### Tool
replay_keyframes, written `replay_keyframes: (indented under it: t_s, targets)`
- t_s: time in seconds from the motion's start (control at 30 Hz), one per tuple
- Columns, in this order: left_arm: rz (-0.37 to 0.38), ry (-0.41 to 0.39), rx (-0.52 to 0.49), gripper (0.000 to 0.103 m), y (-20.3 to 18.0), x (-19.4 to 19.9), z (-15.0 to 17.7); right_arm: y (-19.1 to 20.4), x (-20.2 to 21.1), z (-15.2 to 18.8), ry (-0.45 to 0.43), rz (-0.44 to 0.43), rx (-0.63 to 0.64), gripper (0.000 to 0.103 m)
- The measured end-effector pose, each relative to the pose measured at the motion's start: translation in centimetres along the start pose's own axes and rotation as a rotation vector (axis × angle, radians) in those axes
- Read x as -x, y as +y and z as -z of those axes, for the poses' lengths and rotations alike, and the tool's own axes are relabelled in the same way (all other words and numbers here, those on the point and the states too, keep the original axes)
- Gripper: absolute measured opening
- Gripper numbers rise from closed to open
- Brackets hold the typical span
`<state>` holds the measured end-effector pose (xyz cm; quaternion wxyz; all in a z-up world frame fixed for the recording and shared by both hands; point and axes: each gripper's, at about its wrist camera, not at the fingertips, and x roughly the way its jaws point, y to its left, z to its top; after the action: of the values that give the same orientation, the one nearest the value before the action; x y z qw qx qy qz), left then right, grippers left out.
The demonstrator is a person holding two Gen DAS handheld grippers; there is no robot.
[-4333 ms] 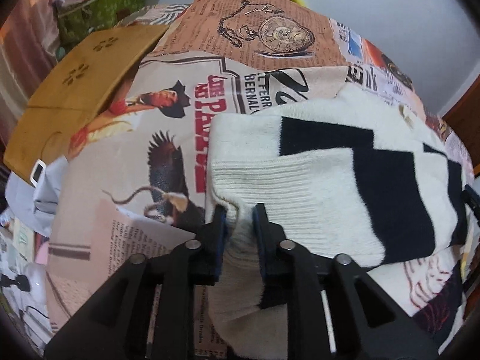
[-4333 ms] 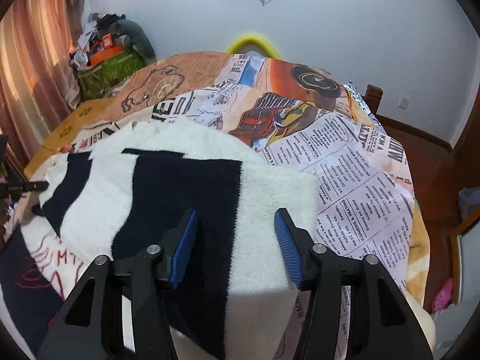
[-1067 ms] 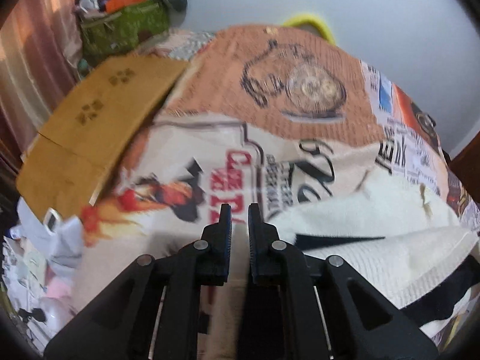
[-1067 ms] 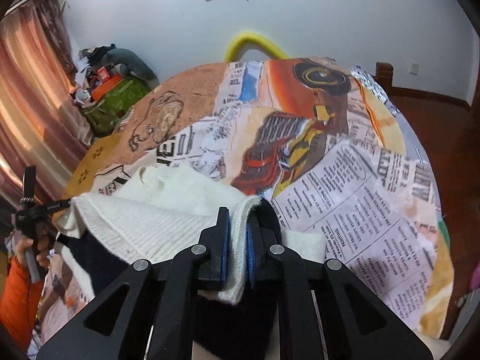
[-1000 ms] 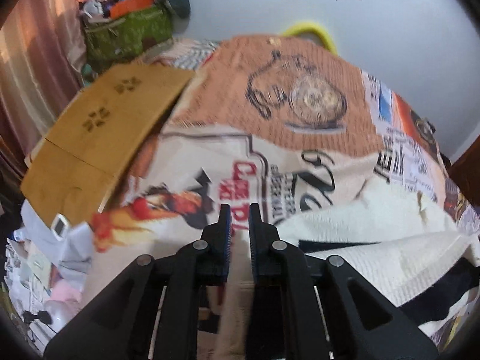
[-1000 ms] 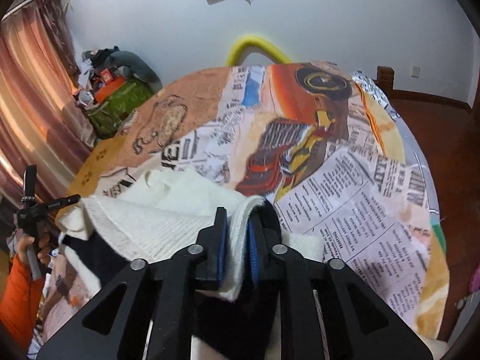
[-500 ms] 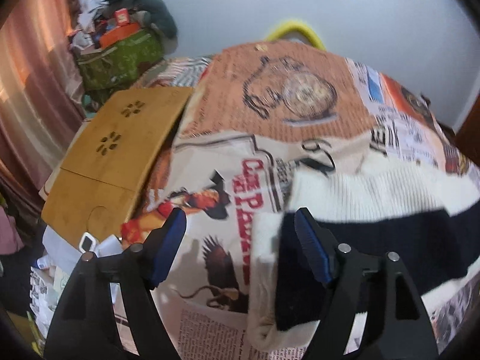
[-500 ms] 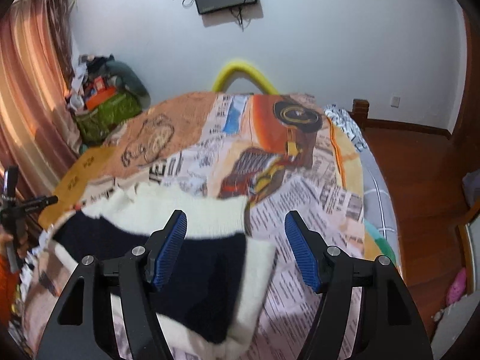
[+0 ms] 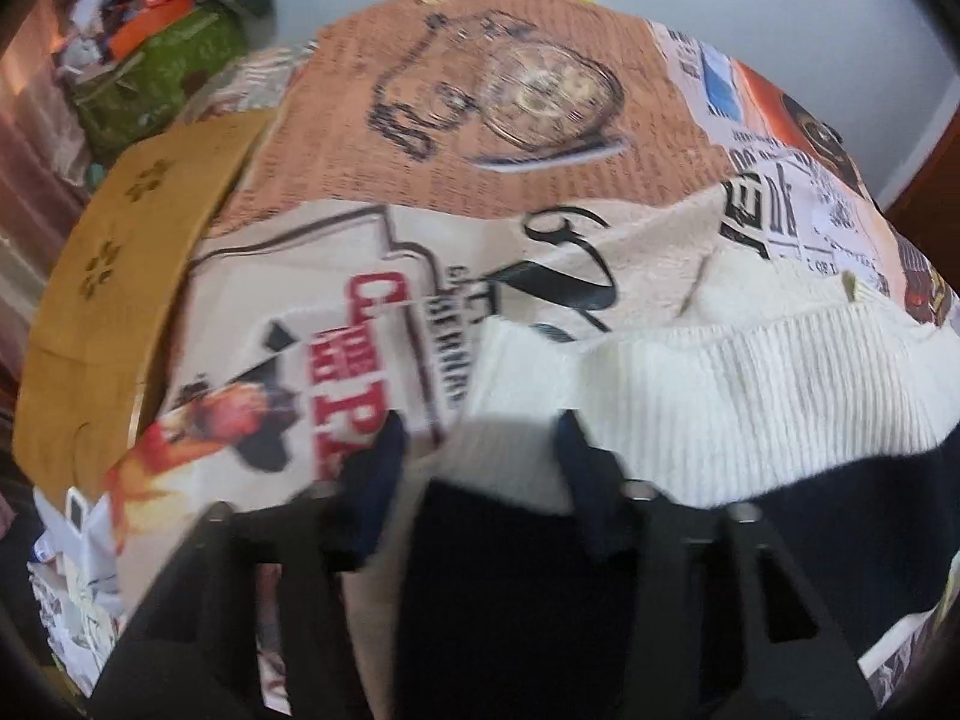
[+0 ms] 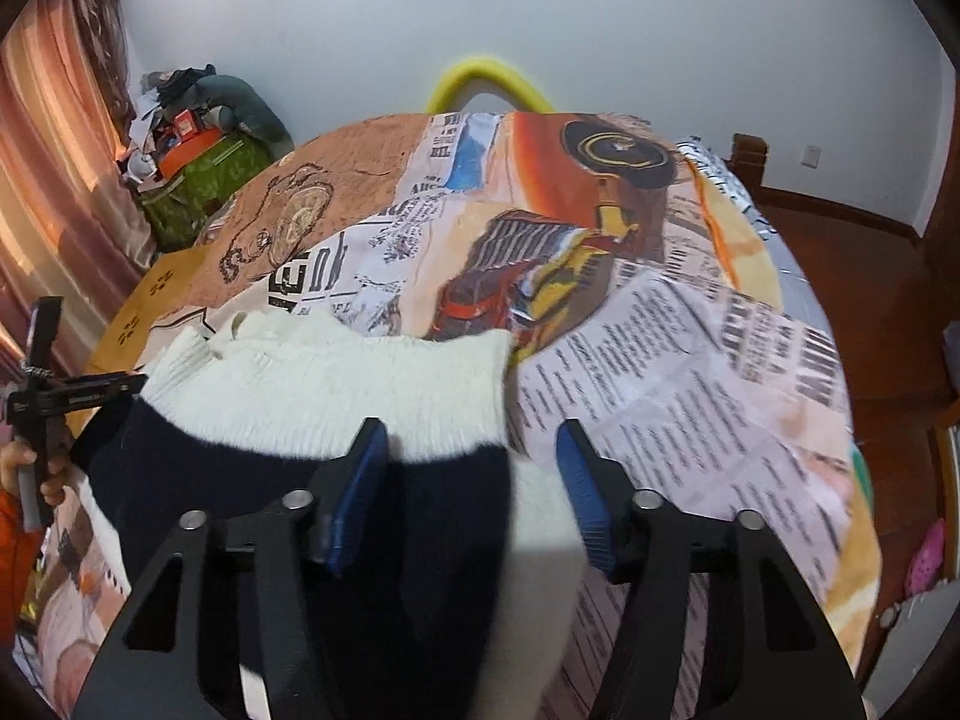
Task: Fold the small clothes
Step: 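Lift the hem and fold it toward the collar with both grippers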
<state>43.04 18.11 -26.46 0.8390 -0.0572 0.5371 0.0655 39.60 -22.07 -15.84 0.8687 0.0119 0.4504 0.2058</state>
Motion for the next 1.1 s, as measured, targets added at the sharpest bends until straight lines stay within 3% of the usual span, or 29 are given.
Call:
replay_keyframes:
  t_s: [0.1,0.17,0.2,0.3,0.43,0.57,0.67,0.8,0.87,0.93,1.0,1.1]
  targets:
    - [-0.023,0.006,-0.028,0.01,-0.7,-0.6,0.0,0.3,-0.7,0.0,0.023,0.0,0.026,0.026]
    - [-0.031,-0.022,-0.035,0.008,-0.8,-0.3,0.4,0.6,-0.6,0.3,0.018,0.016,0.057,0.012]
    - [-0.052,-0.059,-0.034,0.007,-0.6,0.4,0.7,0.7,-0.4,0.4,0.006,0.023,0.077,0.01]
    - [-0.08,-0.14,0.003,0.007,0.4,2.3,1.2,1.2,0.4,0.6,-0.033,0.054,0.124,0.009]
    - [-0.117,-0.187,0.036,0.006,1.9,3.7,1.2,1.6,1.4,0.3,-0.075,0.085,0.16,0.008]
    - [-0.145,-0.15,0.032,0.006,1.9,2.6,1.0,1.3,0.4,-0.2,-0.059,0.12,0.153,0.008]
    - [-0.151,-0.075,0.029,0.006,1.6,0.3,1.3,1.2,-1.3,0.0,0.004,0.147,0.153,0.008]
    - [-0.162,-0.09,-0.021,0.008,0.9,0.7,2.0,1.0,-0.7,-0.1,0.026,0.129,0.138,0.01]
    - [-0.157,-0.11,-0.035,0.012,0.7,1.6,2.1,1.7,0.3,-0.2,0.024,0.149,0.179,0.014]
    - [-0.172,-0.146,-0.055,0.024,0.3,3.2,2.2,2.8,1.5,-0.1,-0.014,0.164,0.23,0.018]
    - [-0.164,-0.2,-0.068,0.05,-0.1,5.2,2.3,3.9,2.9,-0.2,-0.062,0.152,0.254,0.025]
    - [-0.092,-0.292,-0.056,0.063,-1.0,8.7,2.4,6.0,4.4,-0.5,-0.119,0.073,0.26,0.033]
